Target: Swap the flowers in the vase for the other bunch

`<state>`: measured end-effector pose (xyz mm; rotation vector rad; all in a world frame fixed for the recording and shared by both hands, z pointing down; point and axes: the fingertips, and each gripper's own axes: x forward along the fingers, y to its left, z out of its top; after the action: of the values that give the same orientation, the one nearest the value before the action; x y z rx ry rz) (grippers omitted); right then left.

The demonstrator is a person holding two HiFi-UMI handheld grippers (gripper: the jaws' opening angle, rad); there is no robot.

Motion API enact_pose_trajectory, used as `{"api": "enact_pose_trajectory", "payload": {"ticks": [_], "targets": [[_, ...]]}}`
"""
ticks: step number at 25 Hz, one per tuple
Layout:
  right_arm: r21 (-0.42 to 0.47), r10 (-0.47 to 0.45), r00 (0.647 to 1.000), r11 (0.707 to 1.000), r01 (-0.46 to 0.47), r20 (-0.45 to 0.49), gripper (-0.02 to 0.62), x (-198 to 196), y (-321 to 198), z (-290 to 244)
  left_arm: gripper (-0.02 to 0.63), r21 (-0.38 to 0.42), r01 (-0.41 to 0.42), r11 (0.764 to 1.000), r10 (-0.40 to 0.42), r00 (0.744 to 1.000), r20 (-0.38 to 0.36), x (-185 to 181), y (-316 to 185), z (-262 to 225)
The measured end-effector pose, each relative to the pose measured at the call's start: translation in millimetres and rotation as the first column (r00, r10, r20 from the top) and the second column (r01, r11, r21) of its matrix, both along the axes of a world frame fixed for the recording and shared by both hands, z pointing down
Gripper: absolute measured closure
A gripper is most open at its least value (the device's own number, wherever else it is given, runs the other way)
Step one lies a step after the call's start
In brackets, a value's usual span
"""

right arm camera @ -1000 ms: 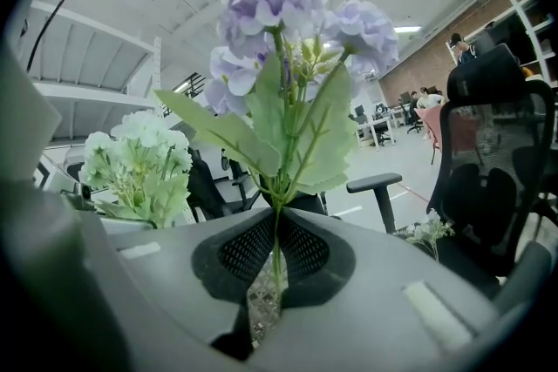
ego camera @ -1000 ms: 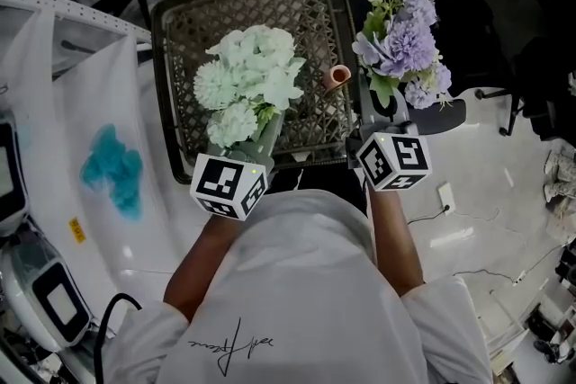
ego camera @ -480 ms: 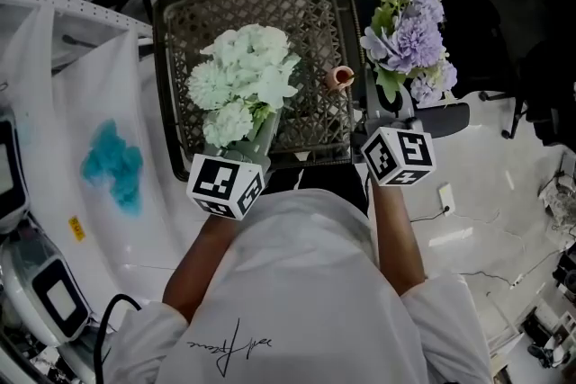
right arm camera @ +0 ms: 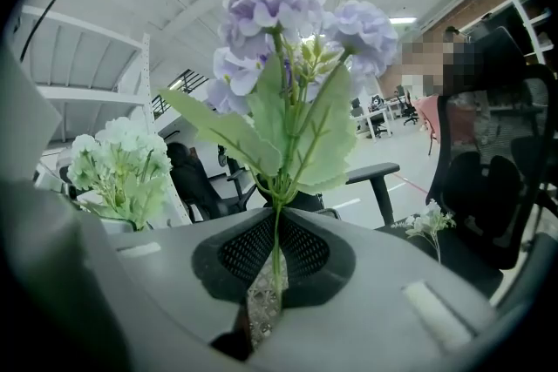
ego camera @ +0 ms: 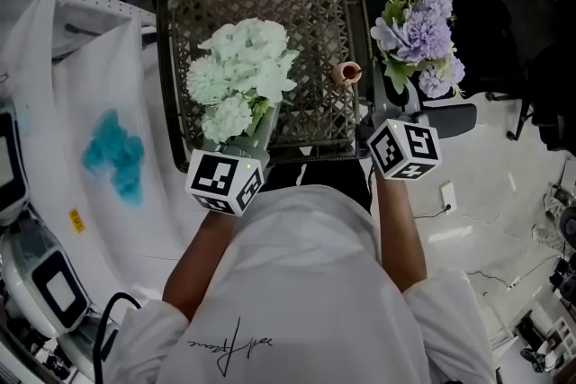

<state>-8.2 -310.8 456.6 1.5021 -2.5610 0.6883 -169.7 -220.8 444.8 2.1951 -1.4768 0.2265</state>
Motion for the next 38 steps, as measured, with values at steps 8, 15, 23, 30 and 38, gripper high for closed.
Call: {"api": "enact_pose_trajectory", "payload": {"ticks": [8, 15, 23, 30, 38], "targets": [[0.016, -0.001, 1.0, 1.0, 0.001, 0.008, 0.574, 1, -4, -3, 0.525, -0.008, 0.019, 1.0, -0.019, 1.0, -0.005, -3, 0, 5], [0.002, 0.0, 1.0, 1.0, 0.0, -0.013, 0.574, 5, -8, 10, 0.525, -0.009, 0.021, 1.0, -0.021, 1.0, 0.003, -2, -1, 6], [-0.03, -0.011, 0.999, 0.999, 0.009, -0.037, 0.574, 4, -13, 28, 0.525, -0.038, 0.039, 0.999, -0.038, 0.999, 0.012, -8, -3, 12], [-0.034, -0.049, 0.995, 0.998, 0.047, -0.083, 0.574, -7, -10, 43, 0.525, -0.055, 0.043, 0.998, -0.041, 0.999, 0.02, -10, -4, 20], [-0.068, -0.054, 0.994, 0.997, 0.047, -0.099, 0.574, -7, -7, 62, 0.525, -0.08, 0.047, 0.996, -0.045, 0.999, 0.023, -11, -3, 27]]}}
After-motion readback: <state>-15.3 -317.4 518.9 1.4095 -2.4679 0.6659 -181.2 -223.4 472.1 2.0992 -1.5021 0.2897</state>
